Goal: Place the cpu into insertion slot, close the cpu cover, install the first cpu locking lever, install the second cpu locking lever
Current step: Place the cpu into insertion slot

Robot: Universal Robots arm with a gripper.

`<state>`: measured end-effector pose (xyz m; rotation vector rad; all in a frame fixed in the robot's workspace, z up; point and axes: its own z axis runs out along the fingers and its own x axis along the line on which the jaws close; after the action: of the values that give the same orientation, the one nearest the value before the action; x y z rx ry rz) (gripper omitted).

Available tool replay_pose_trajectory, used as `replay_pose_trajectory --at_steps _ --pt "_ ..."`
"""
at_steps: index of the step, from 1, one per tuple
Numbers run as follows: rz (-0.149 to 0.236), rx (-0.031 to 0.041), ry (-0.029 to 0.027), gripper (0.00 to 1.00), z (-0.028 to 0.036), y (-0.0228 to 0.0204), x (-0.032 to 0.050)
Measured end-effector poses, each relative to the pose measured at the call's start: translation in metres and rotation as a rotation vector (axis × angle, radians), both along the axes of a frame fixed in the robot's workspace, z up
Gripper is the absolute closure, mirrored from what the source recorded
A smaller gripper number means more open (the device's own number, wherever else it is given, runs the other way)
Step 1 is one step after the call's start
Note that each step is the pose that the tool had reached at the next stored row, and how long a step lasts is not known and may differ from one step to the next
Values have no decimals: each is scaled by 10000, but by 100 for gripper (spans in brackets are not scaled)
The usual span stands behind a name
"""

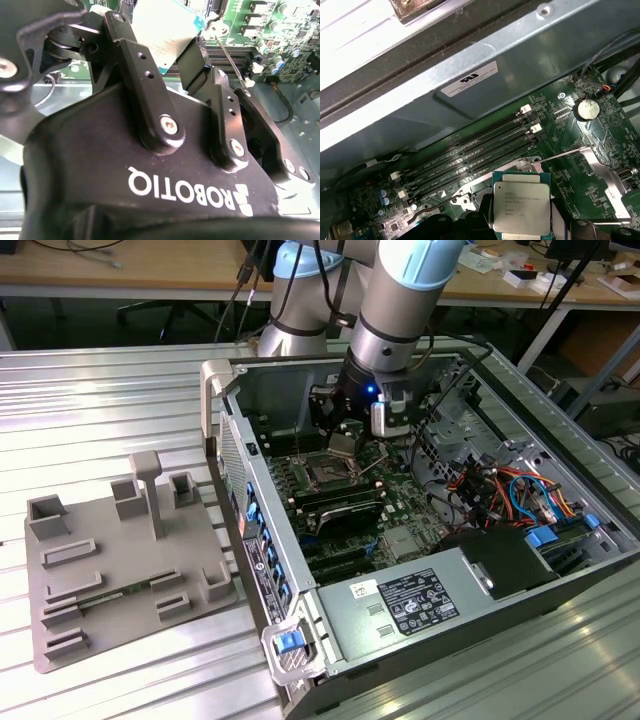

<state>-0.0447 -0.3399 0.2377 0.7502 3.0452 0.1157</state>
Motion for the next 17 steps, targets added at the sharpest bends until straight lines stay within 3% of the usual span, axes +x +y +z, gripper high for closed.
replay_pose_trajectory --at_steps 17 --pt "-869 -24 -1 45 -16 0 0"
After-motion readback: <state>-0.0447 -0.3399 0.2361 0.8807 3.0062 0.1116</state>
